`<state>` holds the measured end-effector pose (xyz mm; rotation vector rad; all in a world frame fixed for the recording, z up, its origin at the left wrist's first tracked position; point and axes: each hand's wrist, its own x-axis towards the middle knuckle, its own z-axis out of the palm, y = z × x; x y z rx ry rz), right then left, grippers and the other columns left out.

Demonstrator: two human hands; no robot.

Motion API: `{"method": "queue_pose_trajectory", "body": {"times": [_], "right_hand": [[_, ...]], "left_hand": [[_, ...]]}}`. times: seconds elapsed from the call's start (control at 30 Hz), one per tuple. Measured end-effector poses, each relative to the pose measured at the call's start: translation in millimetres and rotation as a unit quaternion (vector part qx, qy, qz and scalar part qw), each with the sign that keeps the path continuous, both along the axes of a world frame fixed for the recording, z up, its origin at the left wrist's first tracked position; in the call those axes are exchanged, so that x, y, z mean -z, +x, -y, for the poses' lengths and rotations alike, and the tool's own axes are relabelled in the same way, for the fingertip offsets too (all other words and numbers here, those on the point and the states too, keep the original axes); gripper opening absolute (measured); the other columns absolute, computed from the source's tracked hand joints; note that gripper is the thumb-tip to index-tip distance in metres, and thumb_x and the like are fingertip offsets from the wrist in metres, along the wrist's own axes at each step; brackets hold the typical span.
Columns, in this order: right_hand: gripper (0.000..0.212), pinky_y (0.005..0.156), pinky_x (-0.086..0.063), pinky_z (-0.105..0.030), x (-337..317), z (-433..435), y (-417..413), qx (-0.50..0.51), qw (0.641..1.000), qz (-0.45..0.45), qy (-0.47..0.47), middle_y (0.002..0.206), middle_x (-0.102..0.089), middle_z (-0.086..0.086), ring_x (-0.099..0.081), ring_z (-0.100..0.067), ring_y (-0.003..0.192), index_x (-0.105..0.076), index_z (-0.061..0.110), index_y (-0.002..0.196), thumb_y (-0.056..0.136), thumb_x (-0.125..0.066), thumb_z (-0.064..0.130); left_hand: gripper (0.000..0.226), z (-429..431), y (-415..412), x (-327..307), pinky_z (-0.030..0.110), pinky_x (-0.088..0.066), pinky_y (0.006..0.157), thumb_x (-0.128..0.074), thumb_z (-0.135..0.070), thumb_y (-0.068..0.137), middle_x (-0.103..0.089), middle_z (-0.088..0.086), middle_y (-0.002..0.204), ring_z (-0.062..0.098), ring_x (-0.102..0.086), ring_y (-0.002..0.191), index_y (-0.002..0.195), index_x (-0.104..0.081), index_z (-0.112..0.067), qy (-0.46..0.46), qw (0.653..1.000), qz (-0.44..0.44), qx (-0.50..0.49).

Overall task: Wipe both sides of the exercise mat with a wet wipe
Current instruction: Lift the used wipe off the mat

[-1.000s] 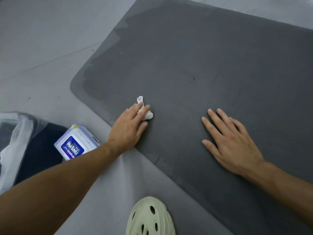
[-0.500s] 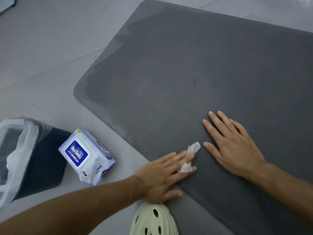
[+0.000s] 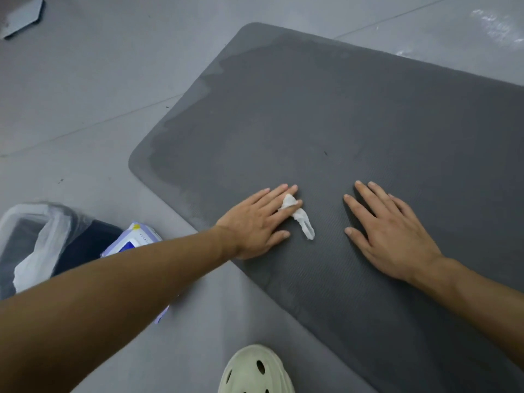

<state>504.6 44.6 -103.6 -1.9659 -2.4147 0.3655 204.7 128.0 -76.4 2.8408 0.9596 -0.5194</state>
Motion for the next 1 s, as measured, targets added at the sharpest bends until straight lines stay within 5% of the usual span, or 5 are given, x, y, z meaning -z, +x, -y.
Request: {"method": "queue_pose_trajectory", "body": {"times": [0.17, 0.33, 0.67, 0.8, 1.0], "right_hand": [[0.066, 0.124, -0.022, -0.045, -11.8, -11.6, -13.7, 0.042, 0.999, -0.019, -0.026, 0.172, -0.019, -0.005, -0.015, -0.023, 0.159, -0.032, 0.023, 0.162, 0.104, -0.030, 0.055], [0.057, 0.117, -0.033, -0.042, -28.7, -24.4, -17.6, 0.077, 0.994, -0.063, -0.048, 0.165, -0.033, -0.002, -0.028, -0.023, 0.153, -0.047, 0.023, 0.152, 0.101, -0.052, 0.049], [0.041, 0.101, -0.046, -0.039, -95.7, -67.2, -41.2, 0.138, 0.974, -0.175, -0.050, 0.140, -0.061, -0.001, -0.059, -0.026, 0.127, -0.059, 0.021, 0.140, 0.103, -0.056, 0.039], [0.023, 0.093, -0.054, -0.040, -118.5, -77.5, -72.6, 0.139, 0.937, -0.321, -0.012, 0.105, -0.073, 0.008, -0.069, -0.018, 0.099, -0.072, 0.021, 0.120, 0.098, -0.068, 0.027], [0.007, 0.076, -0.053, -0.038, -152.0, -87.4, -126.5, 0.073, 0.923, -0.378, 0.016, 0.073, -0.062, 0.019, -0.060, -0.009, 0.073, -0.070, 0.028, 0.097, 0.094, -0.073, 0.023]], "left_hand": [[0.070, 1.8, 49.1, -2.0, 0.042, -0.005, 0.129, -0.033, -0.051, 0.108, 0.010, 0.001, 0.173, 0.023, 0.007, 0.159, 0.166, -0.002, -0.025, -0.070, 0.991, 0.022, -0.111], [0.041, -23.3, 65.4, -30.4, 0.043, -0.048, 0.099, -0.053, -0.023, 0.103, -0.048, 0.009, 0.141, 0.032, -0.051, 0.126, 0.143, -0.050, -0.017, -0.084, 0.990, 0.065, -0.097], [0.035, -71.5, 25.1, -155.4, 0.026, -0.045, 0.095, -0.046, -0.017, 0.108, -0.068, -0.007, 0.120, 0.012, -0.061, 0.108, 0.134, -0.066, -0.027, -0.133, 0.968, 0.120, -0.177], [0.043, -75.1, -22.8, -195.5, 0.021, -0.053, 0.080, -0.054, -0.012, 0.105, -0.068, -0.014, 0.110, -0.005, -0.063, 0.089, 0.142, -0.056, -0.035, -0.194, 0.923, 0.192, -0.272], [0.023, -65.6, -92.4, -235.0, 0.029, -0.055, 0.066, -0.071, -0.012, 0.097, -0.075, 0.002, 0.098, 0.016, -0.073, 0.084, 0.113, -0.065, -0.027, -0.207, 0.836, 0.324, -0.392]]}}
